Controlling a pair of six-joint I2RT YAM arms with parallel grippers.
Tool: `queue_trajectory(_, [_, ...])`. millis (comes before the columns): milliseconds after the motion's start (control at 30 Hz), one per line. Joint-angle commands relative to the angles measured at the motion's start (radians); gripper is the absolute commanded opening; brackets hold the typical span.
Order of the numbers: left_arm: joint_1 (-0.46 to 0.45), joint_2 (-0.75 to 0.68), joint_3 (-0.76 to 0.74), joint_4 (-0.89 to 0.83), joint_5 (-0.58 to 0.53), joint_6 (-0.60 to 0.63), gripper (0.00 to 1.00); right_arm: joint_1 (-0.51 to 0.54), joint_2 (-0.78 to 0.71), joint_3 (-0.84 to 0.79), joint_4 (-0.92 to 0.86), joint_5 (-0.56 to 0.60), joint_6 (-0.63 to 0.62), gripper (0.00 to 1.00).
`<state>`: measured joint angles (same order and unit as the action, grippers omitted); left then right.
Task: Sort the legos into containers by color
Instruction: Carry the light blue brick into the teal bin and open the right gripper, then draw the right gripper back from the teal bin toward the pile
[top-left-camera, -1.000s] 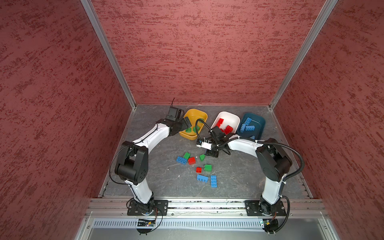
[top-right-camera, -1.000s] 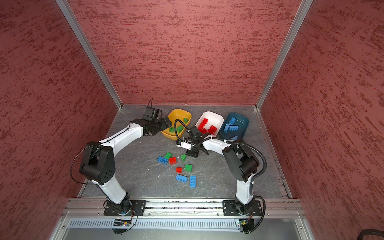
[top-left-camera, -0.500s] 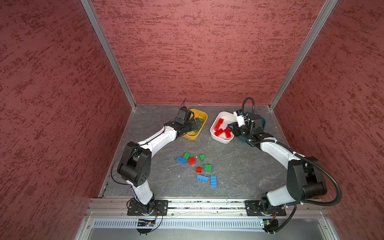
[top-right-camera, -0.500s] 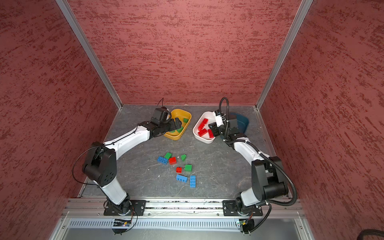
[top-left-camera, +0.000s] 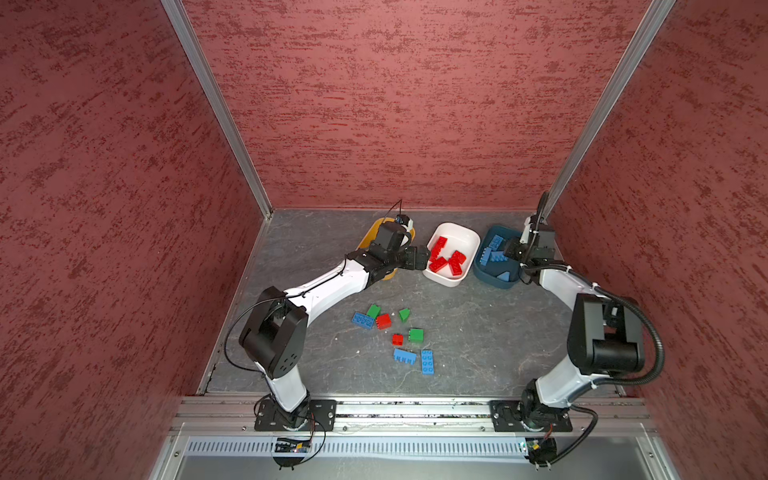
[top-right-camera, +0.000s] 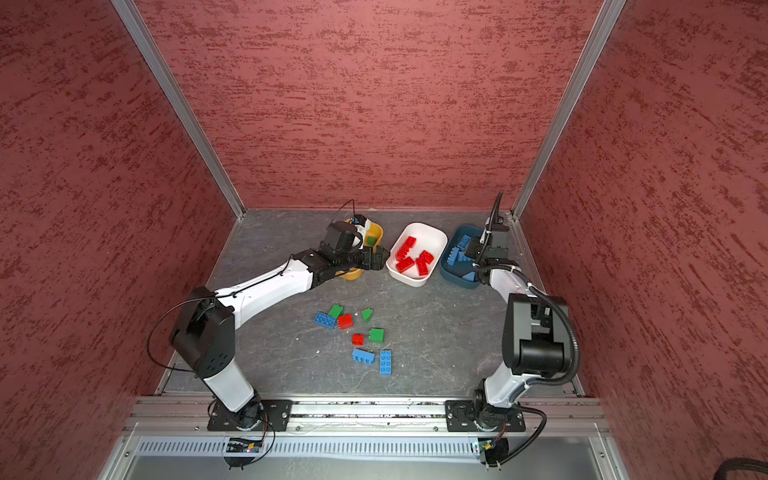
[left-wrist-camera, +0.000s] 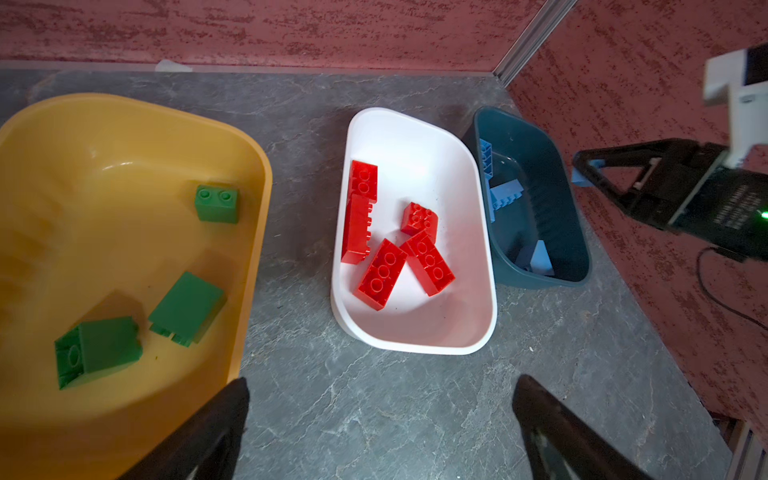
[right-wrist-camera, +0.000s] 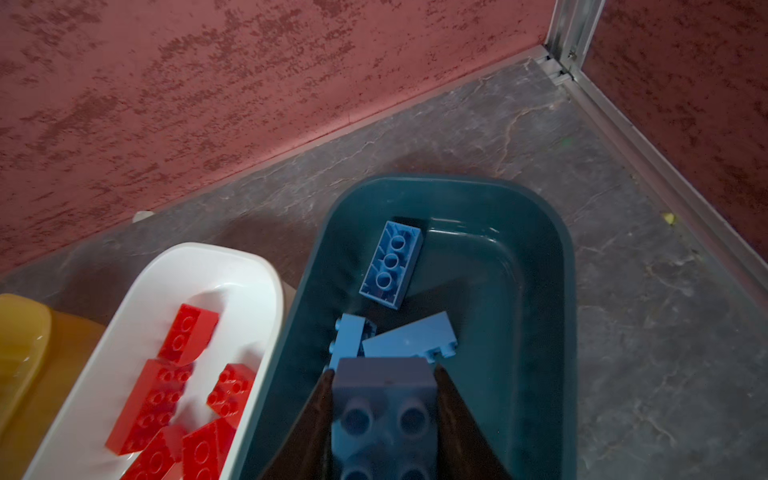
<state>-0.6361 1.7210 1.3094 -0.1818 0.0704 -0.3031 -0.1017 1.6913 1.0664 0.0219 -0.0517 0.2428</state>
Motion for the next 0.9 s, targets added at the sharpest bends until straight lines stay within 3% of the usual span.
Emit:
queue_trajectory(0, [0.004, -0.017, 0.029, 0.022, 0.006, 0.037, 0.99, 0.002, 0.075, 0.101, -0.074, 0.072, -0.060, 0.29])
queue_trajectory(200, [0.003, -0.030, 0.018, 0.015, -0.003, 0.036, 0.99, 0.002, 0.223, 0.243, -0.119, 0.172, -0.084, 0.30])
queue_trajectory(400, [0.003, -0.045, -0.001, 0.010, -0.020, 0.041, 0.99, 0.002, 0.263, 0.293, -0.139, 0.171, -0.085, 0.39])
queue_trajectory(767, [0.004, -0.046, -0.026, 0.046, -0.035, 0.018, 0.99, 0.014, 0.128, 0.215, -0.117, 0.023, -0.023, 0.75])
queue_trajectory(800, [0.004, -0.049, -0.032, 0.053, -0.032, 0.017, 0.99, 0.022, 0.101, 0.194, -0.101, 0.019, -0.012, 0.79])
queue_trajectory(833, [0.004, -0.051, -0.036, 0.058, -0.034, 0.016, 0.99, 0.029, 0.077, 0.174, -0.090, 0.019, -0.003, 0.98])
queue_trajectory(867, [0.006, -0.054, -0.042, 0.064, -0.033, 0.015, 0.99, 0.039, 0.045, 0.153, -0.078, 0.048, 0.023, 0.99])
